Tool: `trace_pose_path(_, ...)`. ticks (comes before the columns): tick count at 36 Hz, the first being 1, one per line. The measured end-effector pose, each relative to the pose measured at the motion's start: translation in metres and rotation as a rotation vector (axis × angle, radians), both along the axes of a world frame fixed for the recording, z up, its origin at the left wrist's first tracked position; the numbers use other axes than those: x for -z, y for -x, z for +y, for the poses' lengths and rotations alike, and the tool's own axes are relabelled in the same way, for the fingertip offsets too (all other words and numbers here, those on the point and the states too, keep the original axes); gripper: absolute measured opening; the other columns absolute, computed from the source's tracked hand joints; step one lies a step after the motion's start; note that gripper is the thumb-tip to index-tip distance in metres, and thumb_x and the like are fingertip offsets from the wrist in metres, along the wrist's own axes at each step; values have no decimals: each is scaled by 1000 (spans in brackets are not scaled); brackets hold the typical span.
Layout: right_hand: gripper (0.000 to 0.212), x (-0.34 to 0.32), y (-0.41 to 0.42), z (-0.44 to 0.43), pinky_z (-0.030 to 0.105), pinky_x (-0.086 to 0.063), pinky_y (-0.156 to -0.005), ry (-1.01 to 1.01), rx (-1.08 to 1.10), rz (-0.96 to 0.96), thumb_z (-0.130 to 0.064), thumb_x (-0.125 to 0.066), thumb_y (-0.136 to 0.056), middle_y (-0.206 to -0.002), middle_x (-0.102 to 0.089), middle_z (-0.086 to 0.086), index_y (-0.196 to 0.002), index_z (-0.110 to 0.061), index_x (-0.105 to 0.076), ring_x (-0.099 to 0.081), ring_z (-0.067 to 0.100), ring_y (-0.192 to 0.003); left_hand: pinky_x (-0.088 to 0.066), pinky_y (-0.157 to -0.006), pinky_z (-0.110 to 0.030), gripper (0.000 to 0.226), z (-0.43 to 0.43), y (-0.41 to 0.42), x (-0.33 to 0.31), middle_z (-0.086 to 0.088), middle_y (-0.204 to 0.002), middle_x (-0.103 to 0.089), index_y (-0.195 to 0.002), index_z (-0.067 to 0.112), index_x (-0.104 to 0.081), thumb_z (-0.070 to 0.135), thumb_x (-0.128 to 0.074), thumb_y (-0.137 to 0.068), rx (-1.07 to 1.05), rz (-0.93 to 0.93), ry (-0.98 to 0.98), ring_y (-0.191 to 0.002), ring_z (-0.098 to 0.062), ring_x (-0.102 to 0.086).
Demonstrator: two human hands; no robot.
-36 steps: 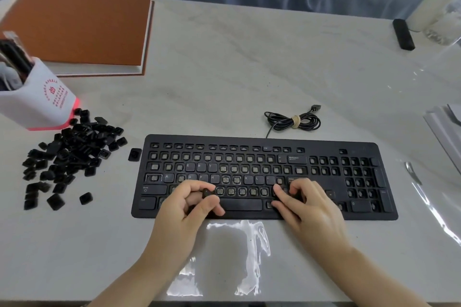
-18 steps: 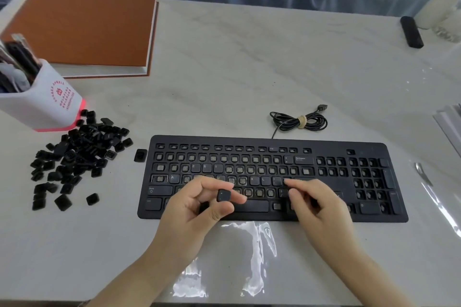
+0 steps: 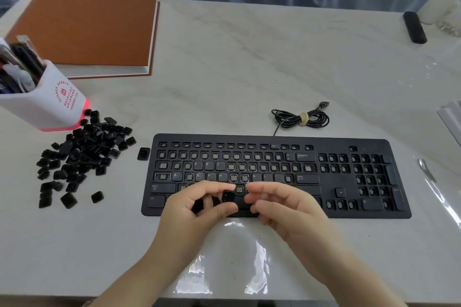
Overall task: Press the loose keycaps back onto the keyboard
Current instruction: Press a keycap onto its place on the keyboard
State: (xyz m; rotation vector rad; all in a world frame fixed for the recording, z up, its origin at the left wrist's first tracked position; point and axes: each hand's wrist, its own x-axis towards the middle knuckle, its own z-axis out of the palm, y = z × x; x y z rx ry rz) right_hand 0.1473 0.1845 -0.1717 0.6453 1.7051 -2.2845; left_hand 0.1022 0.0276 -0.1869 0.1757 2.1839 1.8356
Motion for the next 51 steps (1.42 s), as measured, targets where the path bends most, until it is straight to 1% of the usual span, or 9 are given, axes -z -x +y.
trace_pose_path(5,12,0,9,-13,10,-40,-55,-132,-58,-43,-4,-68,-80,-69,-68,-1,-86,-13,-68,-55,-1,-51,-37,-62,-6,32,-4,1,6,13,-75,-58,-84,47,-72,25,-77,-61,86,141,67,-59,1,-47)
trace_pose_path(16,14,4,26,-34,13,-41,-49,-118,-116,-78,0,-62,-85,-55,-63,-1,-85,-13,-67,-51,4,-45,-38,-60,-10,27,-27,7,17,12,-66,-47,-89,45,-68,35,-76,-66,24,205,221,-63,-3,-47)
trace_pose_path(22,15,8,44,-44,15,-52,-58,88,-25,-122,4,-58,-86,-62,-68,4,-86,-7,-68,-67,10,-61,-37,-58,-10,20,-53,31,28,9,-56,-39,-89,28,-63,9,-63,-87,-203,148,345,-56,-4,-42)
trace_pose_path(27,15,9,56,-53,16,-54,-60,275,47,-142,10,-59,-82,-69,-68,9,-89,-1,-66,-70,16,-67,-35,-57,-6,14,-72,60,32,3,-62,-38,-98,19,-59,8,-53,-92,-332,84,404,-55,-1,-43)
trace_pose_path(33,17,16,67,-65,17,-55,-62,298,106,-140,12,-60,-80,-73,-66,10,-90,0,-65,-70,16,-68,-34,-56,-5,10,-74,82,38,3,-66,-44,-99,17,-61,13,-55,-92,-334,36,400,-63,-7,-44)
trace_pose_path(37,21,18,74,-71,18,-55,-68,209,89,-96,11,-66,-75,-82,-59,10,-91,-4,-66,-66,14,-73,-36,-54,-7,3,-71,84,44,5,-62,-45,-91,15,-60,14,-58,-91,-307,10,381,-57,-5,-43)
trace_pose_path(43,21,20,87,-82,25,-56,-79,34,78,-48,7,-70,-75,-70,-60,2,-86,-10,-67,-62,9,-63,-39,-59,-22,15,-71,79,53,7,-55,-45,-77,29,-59,23,-58,-91,-302,3,351,-55,-7,-45)
trace_pose_path(46,16,21,93,-86,20,-56,-73,-34,64,-19,4,-69,-77,-68,-63,3,-84,-10,-68,-63,11,-63,-40,-60,-25,17,-73,80,51,9,-51,-47,-76,29,-62,24,-58,-91,-316,-18,334,-55,-4,-47)
trace_pose_path(51,15,23,106,-95,13,-48,-52,-289,-14,52,0,-65,-82,-65,-64,3,-84,-15,-64,-56,3,-50,-49,-73,-40,24,-75,83,44,-20,-78,-66,-70,16,-68,19,-58,-91,-302,-76,258,-66,-15,-55)
